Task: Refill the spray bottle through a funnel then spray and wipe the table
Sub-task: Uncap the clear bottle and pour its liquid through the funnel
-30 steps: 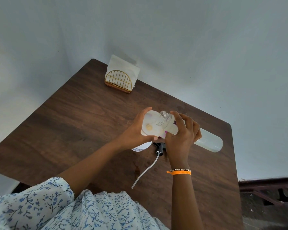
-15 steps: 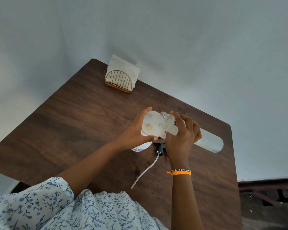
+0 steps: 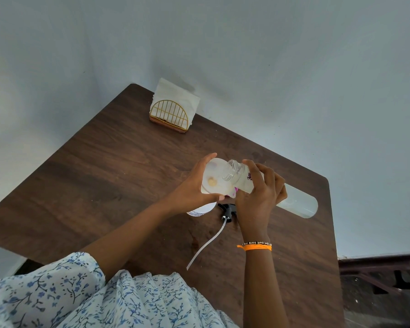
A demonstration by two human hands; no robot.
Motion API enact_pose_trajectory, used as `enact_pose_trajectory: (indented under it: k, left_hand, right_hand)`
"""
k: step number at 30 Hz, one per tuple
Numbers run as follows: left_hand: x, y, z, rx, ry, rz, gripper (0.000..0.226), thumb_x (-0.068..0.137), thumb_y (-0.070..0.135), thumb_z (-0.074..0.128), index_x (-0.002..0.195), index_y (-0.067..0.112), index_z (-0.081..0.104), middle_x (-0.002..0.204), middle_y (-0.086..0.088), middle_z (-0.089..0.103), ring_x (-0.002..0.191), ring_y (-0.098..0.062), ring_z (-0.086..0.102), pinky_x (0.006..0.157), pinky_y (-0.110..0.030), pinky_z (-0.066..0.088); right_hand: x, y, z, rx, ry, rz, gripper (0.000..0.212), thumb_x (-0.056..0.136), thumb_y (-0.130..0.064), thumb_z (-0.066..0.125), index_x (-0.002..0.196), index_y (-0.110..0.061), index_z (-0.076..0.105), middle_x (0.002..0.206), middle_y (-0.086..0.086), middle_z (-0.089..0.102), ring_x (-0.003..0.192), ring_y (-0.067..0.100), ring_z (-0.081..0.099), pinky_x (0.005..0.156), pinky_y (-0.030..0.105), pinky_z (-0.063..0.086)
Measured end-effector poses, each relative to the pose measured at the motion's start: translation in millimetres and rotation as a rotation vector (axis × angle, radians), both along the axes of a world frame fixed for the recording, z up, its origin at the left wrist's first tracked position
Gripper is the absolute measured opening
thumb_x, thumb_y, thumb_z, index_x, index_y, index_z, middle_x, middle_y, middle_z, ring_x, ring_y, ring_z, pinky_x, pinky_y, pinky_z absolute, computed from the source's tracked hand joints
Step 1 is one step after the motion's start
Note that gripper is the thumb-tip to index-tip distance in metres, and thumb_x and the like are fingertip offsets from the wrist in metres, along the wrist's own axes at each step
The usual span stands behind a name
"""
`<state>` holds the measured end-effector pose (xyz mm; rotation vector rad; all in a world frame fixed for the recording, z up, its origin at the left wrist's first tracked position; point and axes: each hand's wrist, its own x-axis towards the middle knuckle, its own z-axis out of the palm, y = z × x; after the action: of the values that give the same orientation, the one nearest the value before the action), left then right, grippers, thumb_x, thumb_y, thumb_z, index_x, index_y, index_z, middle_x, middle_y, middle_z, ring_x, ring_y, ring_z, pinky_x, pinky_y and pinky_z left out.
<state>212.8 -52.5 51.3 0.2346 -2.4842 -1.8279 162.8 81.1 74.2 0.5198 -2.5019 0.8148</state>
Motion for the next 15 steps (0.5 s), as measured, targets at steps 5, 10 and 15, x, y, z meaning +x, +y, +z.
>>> enact_pose_trajectory:
  k: [5,10,15]
  left_hand:
    - [0.3,-0.7,-0.7,-0.007,-0.003,0.0,0.094,0.075,0.027,0.075,0.141,0.034,0.008,0.151,0.008,0.015,0.129,-0.003,0.022,0.103,-0.024,0.024]
    - [0.5,0.4,0.7,-0.006,0.002,0.0,0.093,0.075,0.027,0.074,0.141,0.032,0.009,0.151,0.007,0.015,0.135,-0.01,0.022,0.101,-0.022,0.023]
    - [0.2,0.2,0.9,-0.005,0.001,0.001,0.092,0.075,0.026,0.074,0.142,0.029,0.01,0.152,0.006,0.015,0.135,-0.01,0.023,0.102,-0.022,0.023]
  right_hand:
    - [-0.2,-0.1,0.8,0.011,-0.003,0.0,0.053,0.062,-0.001,0.073,0.112,-0.017,0.064,0.111,0.01,0.061,0.109,0.021,0.033,0.092,0.048,0.029]
    - [0.6,-0.6,0.7,0.016,-0.007,-0.002,0.058,0.06,0.004,0.073,0.112,-0.018,0.064,0.111,0.009,0.06,0.109,0.02,0.033,0.093,0.047,0.028]
    - [0.3,-2.1,1.2,0.012,0.012,0.002,0.054,0.061,0.001,0.071,0.111,-0.018,0.064,0.109,0.009,0.061,0.108,0.02,0.034,0.091,0.048,0.03]
